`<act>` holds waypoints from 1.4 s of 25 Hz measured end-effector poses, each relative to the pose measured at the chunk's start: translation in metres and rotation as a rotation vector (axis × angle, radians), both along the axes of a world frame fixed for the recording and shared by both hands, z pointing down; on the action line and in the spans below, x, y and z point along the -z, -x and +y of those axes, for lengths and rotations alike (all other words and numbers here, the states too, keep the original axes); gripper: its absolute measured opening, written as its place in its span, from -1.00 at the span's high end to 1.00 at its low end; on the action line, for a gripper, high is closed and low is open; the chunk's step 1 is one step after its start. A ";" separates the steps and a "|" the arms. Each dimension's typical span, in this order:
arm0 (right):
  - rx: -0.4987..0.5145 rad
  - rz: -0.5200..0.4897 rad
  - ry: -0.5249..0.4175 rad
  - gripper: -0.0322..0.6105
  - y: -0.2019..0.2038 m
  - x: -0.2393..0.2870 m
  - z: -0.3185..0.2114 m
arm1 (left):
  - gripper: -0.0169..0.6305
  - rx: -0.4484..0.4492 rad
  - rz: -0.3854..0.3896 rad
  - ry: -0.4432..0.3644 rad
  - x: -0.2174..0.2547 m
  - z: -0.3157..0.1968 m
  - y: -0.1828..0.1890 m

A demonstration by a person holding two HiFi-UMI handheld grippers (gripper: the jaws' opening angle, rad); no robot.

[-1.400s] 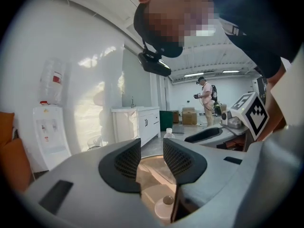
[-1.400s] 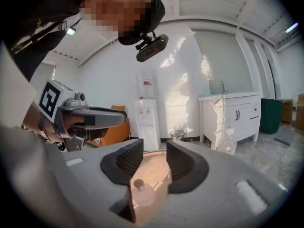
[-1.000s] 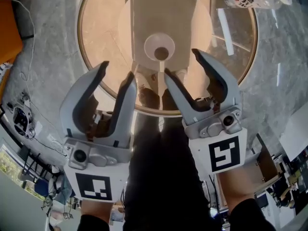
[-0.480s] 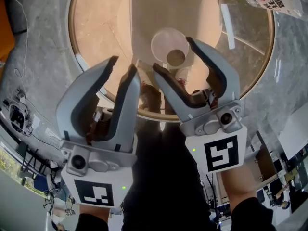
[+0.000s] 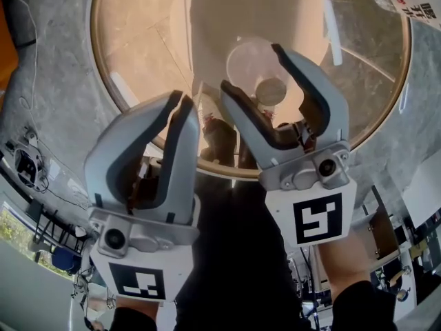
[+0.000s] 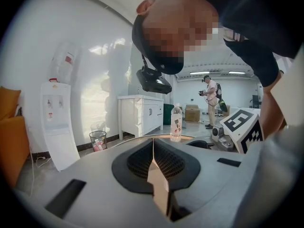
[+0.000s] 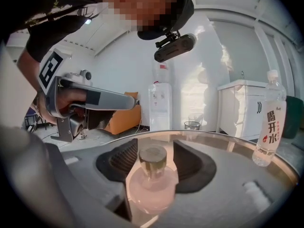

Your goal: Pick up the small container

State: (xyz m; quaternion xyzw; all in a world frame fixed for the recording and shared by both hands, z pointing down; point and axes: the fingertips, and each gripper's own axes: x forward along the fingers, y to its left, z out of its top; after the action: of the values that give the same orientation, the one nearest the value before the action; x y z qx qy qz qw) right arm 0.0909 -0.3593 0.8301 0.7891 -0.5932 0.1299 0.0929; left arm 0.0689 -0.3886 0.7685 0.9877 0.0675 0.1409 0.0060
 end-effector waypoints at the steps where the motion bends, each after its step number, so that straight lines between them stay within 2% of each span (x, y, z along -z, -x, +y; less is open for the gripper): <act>1: -0.007 0.004 -0.002 0.19 -0.001 -0.002 -0.002 | 0.89 -0.003 -0.005 0.001 -0.003 -0.001 0.001; 5: -0.025 0.024 -0.001 0.19 -0.003 -0.008 -0.010 | 0.89 -0.005 -0.016 0.011 -0.011 -0.006 0.003; 6: -0.038 0.036 0.006 0.23 -0.005 -0.009 -0.011 | 0.89 -0.004 -0.017 0.012 -0.012 -0.007 0.002; 7: -0.053 0.052 0.014 0.42 -0.008 -0.009 -0.011 | 0.89 -0.003 -0.018 0.013 -0.013 -0.007 0.001; 11: -0.077 0.118 0.030 0.50 -0.009 -0.010 -0.010 | 0.89 -0.011 -0.024 0.015 -0.017 -0.005 0.000; 14: -0.036 0.148 0.046 0.56 -0.003 -0.010 -0.012 | 0.89 -0.014 -0.027 0.012 -0.015 -0.002 0.002; 21: -0.005 0.085 0.070 0.60 0.004 -0.005 -0.002 | 0.89 -0.028 -0.024 0.005 0.001 0.010 -0.002; 27: 0.000 0.061 0.086 0.60 0.015 0.021 0.014 | 0.89 -0.045 -0.018 -0.001 0.026 0.021 -0.002; 35: 0.004 0.095 0.092 0.61 0.009 0.092 0.037 | 0.89 -0.045 0.009 0.008 0.094 0.052 -0.002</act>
State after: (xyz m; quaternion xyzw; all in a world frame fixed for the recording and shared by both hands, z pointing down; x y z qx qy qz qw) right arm 0.0818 -0.3224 0.7377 0.7882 -0.5829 0.1194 0.1573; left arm 0.0706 -0.3368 0.6748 0.9866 0.0902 0.1362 0.0063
